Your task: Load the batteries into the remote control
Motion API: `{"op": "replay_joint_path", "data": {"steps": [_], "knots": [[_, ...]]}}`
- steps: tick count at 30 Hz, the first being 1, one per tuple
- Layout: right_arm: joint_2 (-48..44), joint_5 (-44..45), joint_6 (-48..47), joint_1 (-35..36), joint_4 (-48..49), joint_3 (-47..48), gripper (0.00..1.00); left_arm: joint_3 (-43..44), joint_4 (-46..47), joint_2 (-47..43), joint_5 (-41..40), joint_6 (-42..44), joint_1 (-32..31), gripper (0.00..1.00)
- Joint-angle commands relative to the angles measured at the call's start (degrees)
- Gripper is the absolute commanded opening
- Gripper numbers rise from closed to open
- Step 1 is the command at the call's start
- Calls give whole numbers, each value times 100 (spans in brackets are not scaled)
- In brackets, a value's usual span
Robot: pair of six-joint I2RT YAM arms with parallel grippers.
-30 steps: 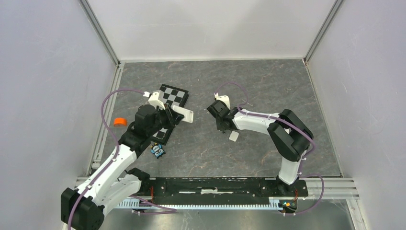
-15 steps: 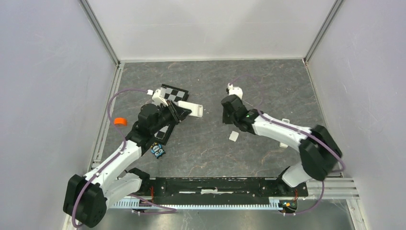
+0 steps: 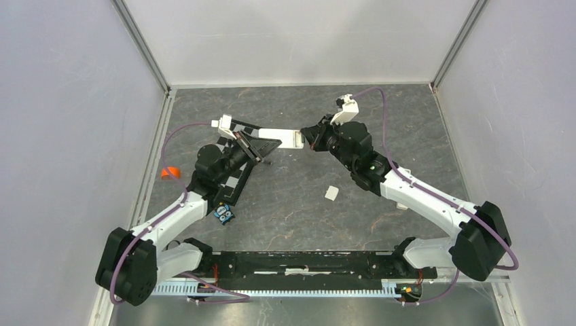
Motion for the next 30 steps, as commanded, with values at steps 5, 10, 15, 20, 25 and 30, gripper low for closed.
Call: {"op": "replay_joint_path", "data": {"steps": [5,10,15,20,25,30], "knots": [[-16,-351,161,7,888,279,0,-43,1210,143,101,-1012,10,2],[97,-236,230,8,930,334,0,-77,1585,270,105,-1411,7,2],[179,-206,329,23,959,267,0,-133,1968,359,48,-1823,12,2],[199,-212,368,25,931,166,0,-173,2369,448,-21,-2140,11,2],[157,-306,320,34,908,76,3,-167,2618,500,-98,-2247,8,2],[225,-472,354,33,831,62,7,-138,2997,661,-16,-2286,6,2]]}}
